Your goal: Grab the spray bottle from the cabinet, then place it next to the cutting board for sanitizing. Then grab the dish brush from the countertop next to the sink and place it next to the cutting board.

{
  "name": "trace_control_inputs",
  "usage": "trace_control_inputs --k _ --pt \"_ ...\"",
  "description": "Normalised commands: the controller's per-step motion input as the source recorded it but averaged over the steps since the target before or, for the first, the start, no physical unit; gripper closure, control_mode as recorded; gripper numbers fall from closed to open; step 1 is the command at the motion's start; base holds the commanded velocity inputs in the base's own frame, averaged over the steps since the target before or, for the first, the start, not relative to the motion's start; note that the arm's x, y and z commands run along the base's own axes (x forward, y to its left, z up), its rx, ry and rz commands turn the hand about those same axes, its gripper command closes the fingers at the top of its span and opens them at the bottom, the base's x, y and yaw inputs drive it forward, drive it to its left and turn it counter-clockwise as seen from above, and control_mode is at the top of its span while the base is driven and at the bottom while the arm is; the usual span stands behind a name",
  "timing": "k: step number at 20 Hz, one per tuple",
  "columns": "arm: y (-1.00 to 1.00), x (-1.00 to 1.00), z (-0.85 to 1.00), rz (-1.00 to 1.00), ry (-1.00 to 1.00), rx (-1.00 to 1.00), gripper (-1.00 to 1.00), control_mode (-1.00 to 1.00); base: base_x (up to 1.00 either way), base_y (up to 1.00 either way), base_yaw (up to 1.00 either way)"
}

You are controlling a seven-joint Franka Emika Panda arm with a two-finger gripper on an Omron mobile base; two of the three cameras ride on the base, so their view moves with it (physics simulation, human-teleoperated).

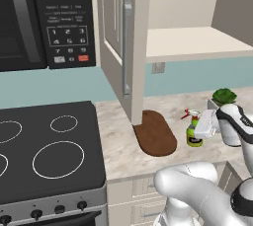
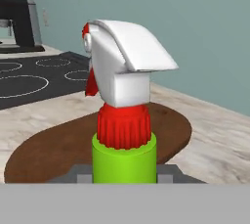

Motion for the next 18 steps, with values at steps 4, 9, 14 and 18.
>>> trace_control_inputs --k 4,9,14,18 --pt "-0.14 0.07 -0.17 0.12 -0.08 0.03 1.00 -1.00 0.00 0.00 0.00" --pt "-0.08 0.09 -0.27 0.10 -0.16 0.05 1.00 -1.00 0.00 0.00 0.00" --pt "-0.04 0.09 -0.37 0.09 -0.13 0.07 1.00 -1.00 0.00 0.00 0.00" --pt "-0.01 0.04 -0.36 0.07 -0.11 0.06 1.00 -1.00 0.00 0.00 0.00"
